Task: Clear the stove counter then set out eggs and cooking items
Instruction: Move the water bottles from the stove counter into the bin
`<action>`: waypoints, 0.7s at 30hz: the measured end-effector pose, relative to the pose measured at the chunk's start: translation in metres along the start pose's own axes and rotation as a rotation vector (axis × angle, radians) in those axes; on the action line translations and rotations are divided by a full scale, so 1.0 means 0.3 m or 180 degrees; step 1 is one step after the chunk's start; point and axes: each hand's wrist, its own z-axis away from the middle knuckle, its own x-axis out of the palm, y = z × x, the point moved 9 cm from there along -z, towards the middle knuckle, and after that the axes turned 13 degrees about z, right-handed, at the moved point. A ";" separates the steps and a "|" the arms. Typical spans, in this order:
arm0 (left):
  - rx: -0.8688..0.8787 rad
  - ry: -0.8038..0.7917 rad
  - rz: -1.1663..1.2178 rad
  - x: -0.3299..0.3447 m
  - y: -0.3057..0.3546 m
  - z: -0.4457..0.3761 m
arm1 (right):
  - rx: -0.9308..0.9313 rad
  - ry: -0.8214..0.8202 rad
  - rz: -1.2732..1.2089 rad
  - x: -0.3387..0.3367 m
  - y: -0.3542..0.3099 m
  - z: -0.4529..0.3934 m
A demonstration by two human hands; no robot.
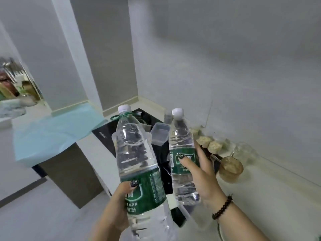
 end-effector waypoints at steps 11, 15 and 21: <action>0.0902 0.0596 0.0160 -0.394 0.443 0.125 | 0.0147 -0.0555 -0.0301 0.553 -0.106 -0.020; 0.1012 0.0877 -0.0015 -0.615 0.593 0.181 | 0.0191 -0.0801 -0.0329 0.813 -0.100 -0.044; 0.1295 0.1170 -0.0161 -0.892 0.824 0.299 | 0.0283 -0.1348 -0.0297 1.234 -0.153 -0.051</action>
